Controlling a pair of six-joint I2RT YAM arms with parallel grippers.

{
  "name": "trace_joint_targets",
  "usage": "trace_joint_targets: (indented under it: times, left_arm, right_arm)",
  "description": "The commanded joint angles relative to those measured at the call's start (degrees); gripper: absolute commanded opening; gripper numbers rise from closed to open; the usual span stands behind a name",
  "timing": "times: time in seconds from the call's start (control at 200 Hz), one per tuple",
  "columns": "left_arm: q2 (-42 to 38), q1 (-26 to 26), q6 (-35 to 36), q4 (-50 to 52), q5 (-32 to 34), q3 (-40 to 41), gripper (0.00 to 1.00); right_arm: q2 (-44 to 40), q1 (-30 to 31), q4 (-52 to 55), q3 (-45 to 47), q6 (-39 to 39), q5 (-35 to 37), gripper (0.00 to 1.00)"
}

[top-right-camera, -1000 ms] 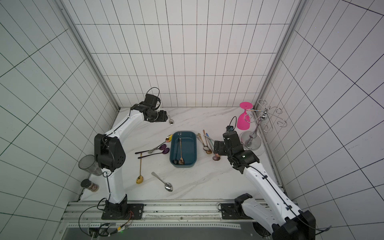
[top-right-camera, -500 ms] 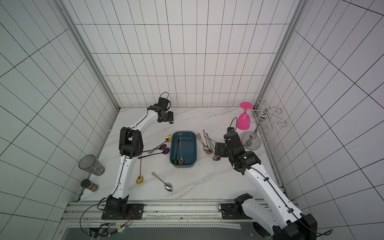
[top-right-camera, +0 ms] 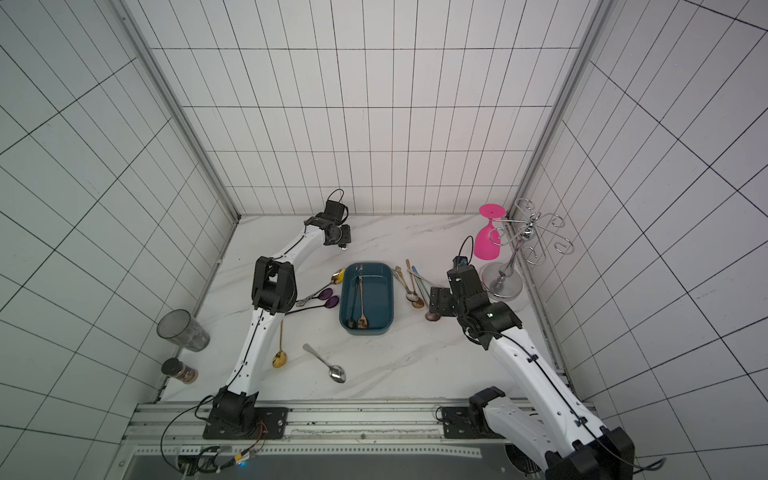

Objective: Put the spoon into the storage box
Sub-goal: Move the spoon at the center of the board.

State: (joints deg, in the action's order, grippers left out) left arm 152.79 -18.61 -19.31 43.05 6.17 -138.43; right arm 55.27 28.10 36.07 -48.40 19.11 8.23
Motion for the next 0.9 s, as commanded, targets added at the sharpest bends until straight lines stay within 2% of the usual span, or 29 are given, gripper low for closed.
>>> trace_joint_targets:
  times: [0.0, 0.295, 0.54, 0.7, 0.805, 0.894]
  left_arm:
    - [0.50, 0.52, 0.12, 0.38, -1.98, 3.40, 0.56]
    - [-8.01, 1.30, -0.38, 0.95, -4.29, 19.43, 0.44]
    - [-20.72, 1.33, -1.65, 0.71, -7.67, 36.87, 0.40]
    - [-27.55, 1.17, -2.29, 0.66, -8.87, 42.87, 0.39]
    - [-31.19, 1.14, -2.31, 0.71, -8.62, 43.67, 0.51]
    - [-30.79, 1.21, -2.02, 1.32, -6.97, 41.28, 0.58]
  right_arm:
    - [-0.28, -0.41, 1.45, -0.33, 1.19, -0.87, 0.92]
    - [-4.28, -0.41, 1.45, 1.03, 1.54, -1.32, 0.92]
    - [-6.66, -0.39, 0.64, 2.29, 1.46, -0.93, 0.92]
    - [-6.75, -0.41, 0.15, 2.61, 0.80, -0.74, 0.92]
    - [-6.54, -0.46, -0.04, 2.66, 0.49, -0.59, 0.93]
    - [-6.17, -0.42, -0.65, 2.88, 0.40, -0.49, 0.93]
